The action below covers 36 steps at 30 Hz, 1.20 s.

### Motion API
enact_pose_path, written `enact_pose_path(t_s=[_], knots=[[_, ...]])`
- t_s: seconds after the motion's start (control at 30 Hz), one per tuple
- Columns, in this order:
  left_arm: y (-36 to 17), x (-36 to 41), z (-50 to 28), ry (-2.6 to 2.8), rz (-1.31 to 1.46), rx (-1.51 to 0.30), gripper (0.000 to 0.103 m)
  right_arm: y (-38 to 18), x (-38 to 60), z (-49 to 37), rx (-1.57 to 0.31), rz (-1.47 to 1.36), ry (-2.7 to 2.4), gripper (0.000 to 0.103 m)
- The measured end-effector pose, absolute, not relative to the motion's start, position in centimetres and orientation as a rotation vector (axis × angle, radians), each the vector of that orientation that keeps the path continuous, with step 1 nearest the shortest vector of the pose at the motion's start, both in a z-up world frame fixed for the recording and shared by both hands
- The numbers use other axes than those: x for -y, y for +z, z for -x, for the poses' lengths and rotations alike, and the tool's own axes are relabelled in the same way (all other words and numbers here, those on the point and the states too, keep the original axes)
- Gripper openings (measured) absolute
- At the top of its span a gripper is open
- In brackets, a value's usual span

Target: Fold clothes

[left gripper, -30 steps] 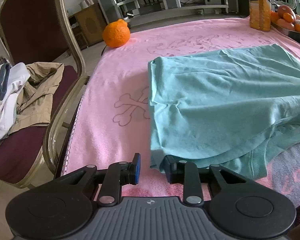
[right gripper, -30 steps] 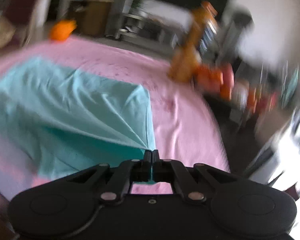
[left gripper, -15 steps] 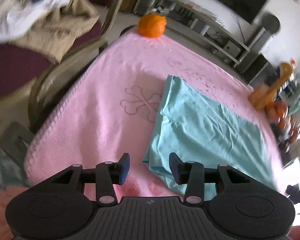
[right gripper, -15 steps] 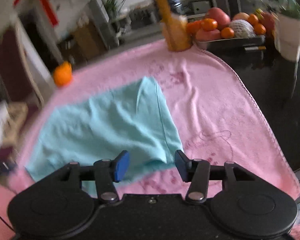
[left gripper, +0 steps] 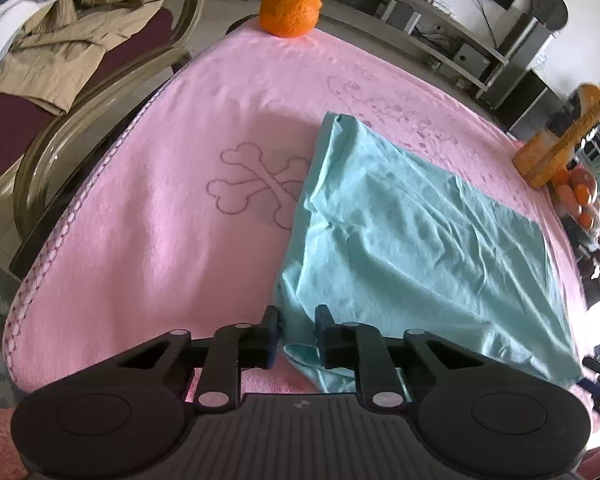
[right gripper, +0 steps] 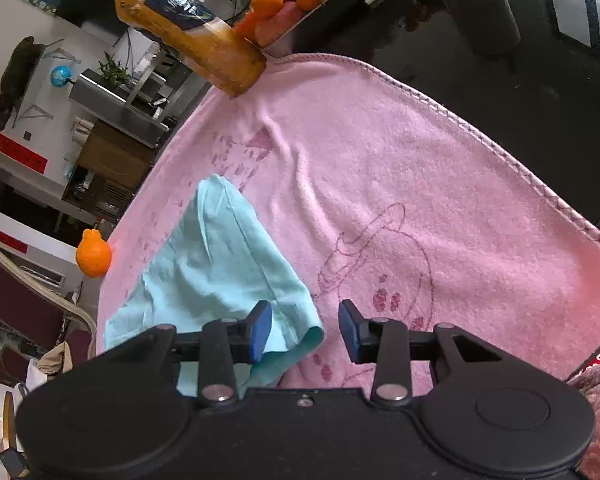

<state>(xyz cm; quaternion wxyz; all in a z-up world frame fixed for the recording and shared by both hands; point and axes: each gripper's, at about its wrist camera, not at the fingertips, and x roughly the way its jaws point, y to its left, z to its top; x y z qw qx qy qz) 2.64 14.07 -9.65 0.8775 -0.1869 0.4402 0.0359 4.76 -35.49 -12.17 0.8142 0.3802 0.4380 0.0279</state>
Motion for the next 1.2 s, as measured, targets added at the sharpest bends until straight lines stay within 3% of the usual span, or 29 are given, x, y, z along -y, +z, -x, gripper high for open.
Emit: enact_pose_path(t_s=[0.03,0.1,0.13,0.23,0.37,0.53,0.63,0.77,0.83,0.9,0.97,1.07,1.2], knots=[[-9.7,-13.9,-2.8,0.075,0.379,-0.919,0.005,-12.3,35.3,-5.0,-0.940,-0.808,0.056,0.037],[-9.4,-13.6,-2.7,0.072,0.360,-0.893,0.004,-12.4,34.9,-5.4,-0.949,-0.786,0.053,0.024],[-8.9,-13.8,-2.4,0.069,0.362,-0.863,0.004,-12.2,34.5,-5.5,-0.949,-0.759,0.058,0.001],[-7.7,-15.3,-1.6,0.044,0.471,-0.794,0.003,-10.9,34.0,-5.1,-0.877,-0.718,0.074,0.002],[-7.5,-18.2,-1.0,0.012,0.685,-0.761,0.003,-10.8,37.2,-4.4,-0.790,-0.984,0.097,0.002],[-8.2,-19.7,-1.1,-0.024,0.859,-0.777,0.003,-11.8,38.6,-4.2,-0.805,-1.103,0.076,0.002],[-8.7,-17.9,-1.9,0.115,0.635,-0.868,0.001,-11.7,38.4,-4.3,-0.808,-1.097,0.088,0.002],[-9.5,-15.1,-2.9,0.278,0.328,-0.979,0.003,-11.6,35.8,-5.4,-0.916,-0.772,-0.051,0.003],[-9.0,-14.2,-2.7,0.254,0.277,-0.964,0.020,-11.1,34.5,-5.7,-0.932,-0.627,-0.085,0.008],[-7.9,-13.6,-2.1,0.241,0.248,-0.894,0.019,-10.4,33.9,-5.3,-0.901,-0.568,-0.084,0.014],[-6.8,-13.0,-1.5,0.227,0.219,-0.824,0.013,-9.5,33.9,-4.6,-0.833,-0.565,-0.064,0.027],[-5.8,-11.7,-1.5,0.123,0.208,-0.764,0.016,-8.0,33.1,-3.6,-0.723,-0.537,0.002,0.029],[-7.4,-8.3,-3.5,-0.032,0.131,-0.811,0.026,-8.5,30.6,-4.6,-0.770,-0.476,0.135,0.025]])
